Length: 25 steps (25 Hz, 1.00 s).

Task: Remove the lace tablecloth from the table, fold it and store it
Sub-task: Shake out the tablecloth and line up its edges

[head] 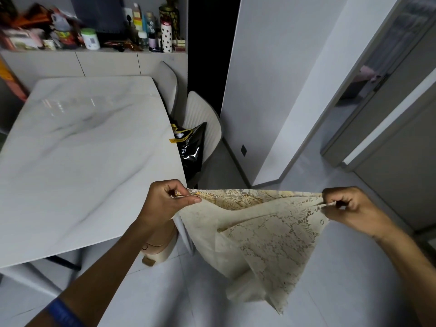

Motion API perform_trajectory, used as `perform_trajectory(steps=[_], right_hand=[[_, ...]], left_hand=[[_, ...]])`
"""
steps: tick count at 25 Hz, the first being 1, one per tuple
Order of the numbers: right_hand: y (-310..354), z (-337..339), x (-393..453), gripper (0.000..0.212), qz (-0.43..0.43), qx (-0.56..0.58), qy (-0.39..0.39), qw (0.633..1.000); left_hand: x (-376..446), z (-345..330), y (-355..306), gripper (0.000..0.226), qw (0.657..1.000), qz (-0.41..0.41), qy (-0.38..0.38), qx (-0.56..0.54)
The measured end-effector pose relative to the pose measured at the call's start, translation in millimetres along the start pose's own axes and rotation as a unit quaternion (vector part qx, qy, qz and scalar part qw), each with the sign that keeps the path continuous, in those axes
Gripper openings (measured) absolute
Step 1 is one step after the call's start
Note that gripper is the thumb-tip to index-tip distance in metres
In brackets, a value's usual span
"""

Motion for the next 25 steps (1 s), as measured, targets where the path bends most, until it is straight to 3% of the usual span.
perform_trajectory(steps=[2,4,7,9,11,13,16,18,23,25], right_hand=[[2,-6,1,0.048,0.014,-0.011,0.005,1.000],[3,-9,3,0.046,0.025,-0.013,0.007,1.000],[3,-6,5,0.041,0.023,0.000,-0.009,1.000],[10,-5,8,0.040,0.030,-0.013,-0.018,0.999],[24,-6,10,0.040,0.052,-0.034,-0.018,0.998],[41,-6,11,0.042,0.082,-0.049,-0.016,0.995],[72,-13,7,0.040,0.130,-0.072,0.007,0.989],[92,-20,1,0.035,0.160,-0.090,0.025,0.983],[104,-16,-10,0.021,0.162,-0.106,0.011,0.981],[100,-11,-14,0.017,0.155,-0.114,-0.005,0.981]], left_hand=[[4,-3,-3,0.029,0.999,-0.018,0.004,0.034],[4,-14,-11,0.027,0.984,-0.082,0.106,0.114],[-16,-32,-12,0.017,0.880,-0.227,0.299,0.291],[-30,-39,1,0.037,0.819,-0.260,0.352,0.372],[-42,-48,14,0.043,0.794,-0.265,0.362,0.410],[-47,-52,29,0.035,0.812,-0.232,0.334,0.419],[-30,-45,41,0.023,0.907,-0.089,0.212,0.353],[-17,-55,39,0.011,0.942,-0.050,0.175,0.281],[-19,-102,24,0.011,0.932,-0.043,0.260,0.249],[-27,-110,23,0.014,0.925,0.019,0.329,0.187]])
Point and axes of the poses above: each hand's wrist, its own x-axis towards the middle knuckle, its own z-axis out of the back of the hand, y = z × x, the point moved 7 cm from there along x, towards the middle knuckle, and after that the axes turned 2 degrees about -x, right-handed, at the moved point
